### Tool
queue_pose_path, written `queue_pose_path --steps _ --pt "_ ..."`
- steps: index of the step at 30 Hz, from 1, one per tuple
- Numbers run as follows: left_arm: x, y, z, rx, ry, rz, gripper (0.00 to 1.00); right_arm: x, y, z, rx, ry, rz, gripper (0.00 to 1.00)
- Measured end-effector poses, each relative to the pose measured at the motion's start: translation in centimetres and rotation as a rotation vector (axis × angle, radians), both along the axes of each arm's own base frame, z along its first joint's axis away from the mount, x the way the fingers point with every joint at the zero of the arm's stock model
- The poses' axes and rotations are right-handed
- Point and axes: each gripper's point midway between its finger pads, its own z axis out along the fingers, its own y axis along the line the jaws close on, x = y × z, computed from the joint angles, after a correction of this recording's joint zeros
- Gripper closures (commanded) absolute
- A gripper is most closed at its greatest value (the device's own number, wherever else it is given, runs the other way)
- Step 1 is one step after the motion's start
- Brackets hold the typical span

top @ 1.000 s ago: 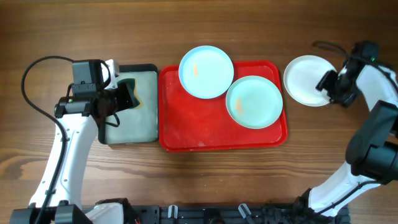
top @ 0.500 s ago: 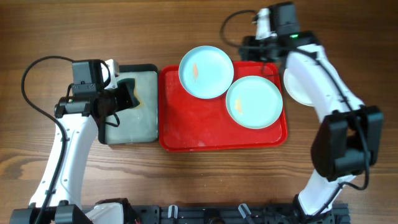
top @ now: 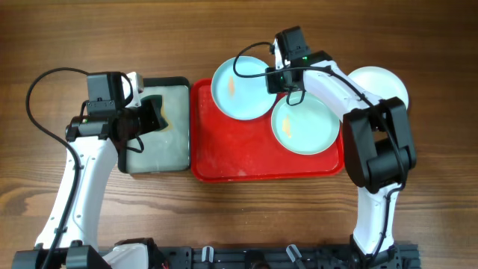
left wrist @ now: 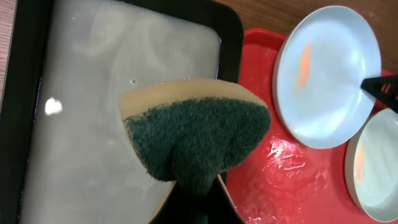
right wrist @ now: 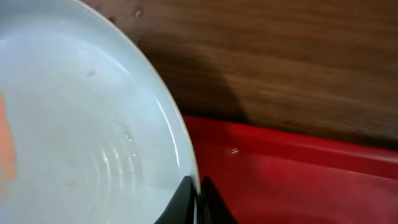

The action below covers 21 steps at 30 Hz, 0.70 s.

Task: Clean dirty plates on tray and stack at the side
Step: 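Move the right gripper to the left light-blue plate's rim and grip it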

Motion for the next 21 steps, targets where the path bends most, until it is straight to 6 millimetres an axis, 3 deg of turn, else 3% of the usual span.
queue_pose_path --steps 3,4,9,14,19,21 --pt "0.0 0.0 0.0 0.000 0.000 0.000 0.96 -2.2 1.7 -0.1 0.102 0.100 0.050 0.95" --pt "0.0 0.0 0.0 0.000 0.000 0.000 0.96 -3.8 1.9 -0.4 0.120 0.169 0.063 0.94" --pt "0.0 0.0 0.0 0.000 0.003 0.000 0.96 -7.8 1.5 -0.8 0.118 0.345 0.067 0.83" --pt "0.0 0.0 -0.1 0.000 0.003 0.000 0.96 -8.7 1.9 0.3 0.109 0.384 0.091 0.68" --pt "-0.2 0.0 0.0 0.000 0.010 -0.001 0.96 -8.3 1.9 0.2 0.082 0.358 0.099 0.79" --pt "-0.2 -0.2 1.0 0.006 0.027 -0.006 0.96 -8.1 1.5 0.0 0.055 0.348 0.091 0.82"
